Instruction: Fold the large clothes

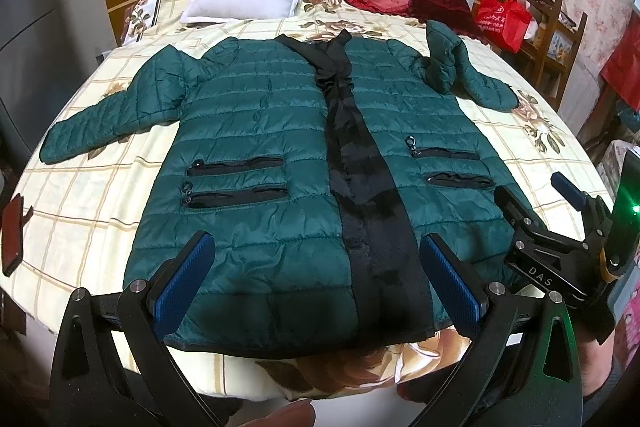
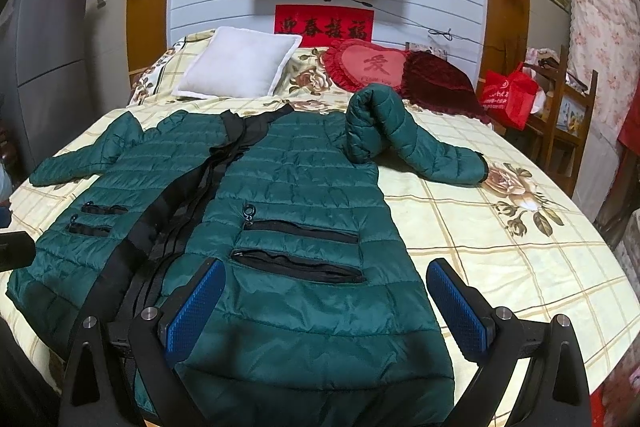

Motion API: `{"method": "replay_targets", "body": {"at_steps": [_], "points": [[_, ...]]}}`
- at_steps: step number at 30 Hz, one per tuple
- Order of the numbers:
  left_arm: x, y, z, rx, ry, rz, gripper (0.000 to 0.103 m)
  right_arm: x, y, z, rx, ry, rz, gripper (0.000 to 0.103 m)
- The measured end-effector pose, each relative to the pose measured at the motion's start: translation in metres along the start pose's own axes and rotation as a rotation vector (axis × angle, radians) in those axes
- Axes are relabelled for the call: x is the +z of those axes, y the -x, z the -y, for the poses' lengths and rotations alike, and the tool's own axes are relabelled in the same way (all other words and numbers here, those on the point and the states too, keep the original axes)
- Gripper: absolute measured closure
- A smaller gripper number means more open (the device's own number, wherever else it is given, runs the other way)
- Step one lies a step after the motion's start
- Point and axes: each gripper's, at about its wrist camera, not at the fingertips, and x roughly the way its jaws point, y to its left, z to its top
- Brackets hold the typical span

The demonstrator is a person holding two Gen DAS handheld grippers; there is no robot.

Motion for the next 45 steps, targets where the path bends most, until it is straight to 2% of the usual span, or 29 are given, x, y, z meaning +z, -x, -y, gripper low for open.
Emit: {"method": "replay_targets", "body": {"at_steps": [45], "points": [[-0.0003,-0.007,-0.0015,-0.003,-0.001,-0.012,0.0,0.0,-0.0021,-0.0022,0.002,0.008,0.002,0.003]]}}
